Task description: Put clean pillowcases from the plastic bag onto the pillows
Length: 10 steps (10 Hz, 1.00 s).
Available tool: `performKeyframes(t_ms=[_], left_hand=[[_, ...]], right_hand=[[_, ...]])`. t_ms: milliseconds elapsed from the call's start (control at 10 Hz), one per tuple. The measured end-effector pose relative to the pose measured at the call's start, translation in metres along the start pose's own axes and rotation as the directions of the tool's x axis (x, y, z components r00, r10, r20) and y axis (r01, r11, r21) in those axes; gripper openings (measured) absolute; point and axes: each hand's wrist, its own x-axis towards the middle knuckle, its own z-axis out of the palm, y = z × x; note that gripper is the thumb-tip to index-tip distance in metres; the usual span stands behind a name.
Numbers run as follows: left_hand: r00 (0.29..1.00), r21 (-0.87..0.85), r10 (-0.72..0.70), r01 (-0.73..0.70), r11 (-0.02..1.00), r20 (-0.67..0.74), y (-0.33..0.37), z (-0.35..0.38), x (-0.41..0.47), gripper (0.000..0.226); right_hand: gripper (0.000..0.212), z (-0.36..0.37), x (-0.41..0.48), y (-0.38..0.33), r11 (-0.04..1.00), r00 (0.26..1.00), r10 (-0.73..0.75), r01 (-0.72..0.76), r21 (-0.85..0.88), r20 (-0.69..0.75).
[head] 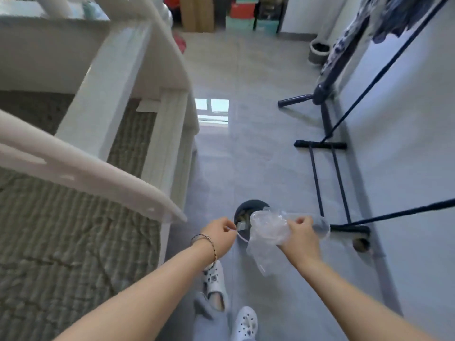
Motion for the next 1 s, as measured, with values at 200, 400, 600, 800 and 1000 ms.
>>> performKeyframes(t_ms=[200, 400, 600, 800, 1000], left_hand=[[0.997, 0.261, -0.049, 0.032, 0.965, 0.06, 0.031, 0.04, 0.131, 0.022], [0.996, 0.288, -0.063, 0.078, 0.954, -0.061, 0.003, 0.08, 0.282, 0.029], [1.0, 0.364, 0.01, -0.002, 0.932, -0.02, -0.063, 0.139, 0.408, 0.027], [0.999, 0.435, -0.04, 0.028, 0.9, 0.019, -0.128, 0.171, 0.475, 0.024], [0.987, 0.499, -0.147, 0.093, 0.861, 0.07, -0.124, 0.165, 0.477, 0.025]], right_hand=[[0.015, 0.034, 0.115, 0.044, 0.994, 0.991, 0.07, -0.08, 0.08, 0.114], [0.029, 0.131, 0.242, 0.073, 0.847, 0.955, 0.202, -0.282, 0.451, 0.218], [0.028, 0.254, 0.339, 0.158, 0.919, 0.92, 0.381, -0.366, -0.143, 0.093], [0.034, 0.345, 0.387, 0.185, 0.854, 0.804, 0.506, -0.418, -0.309, 0.312], [0.116, 0.32, 0.399, 0.185, 0.835, 0.57, 0.464, -0.536, -0.121, 0.678]])
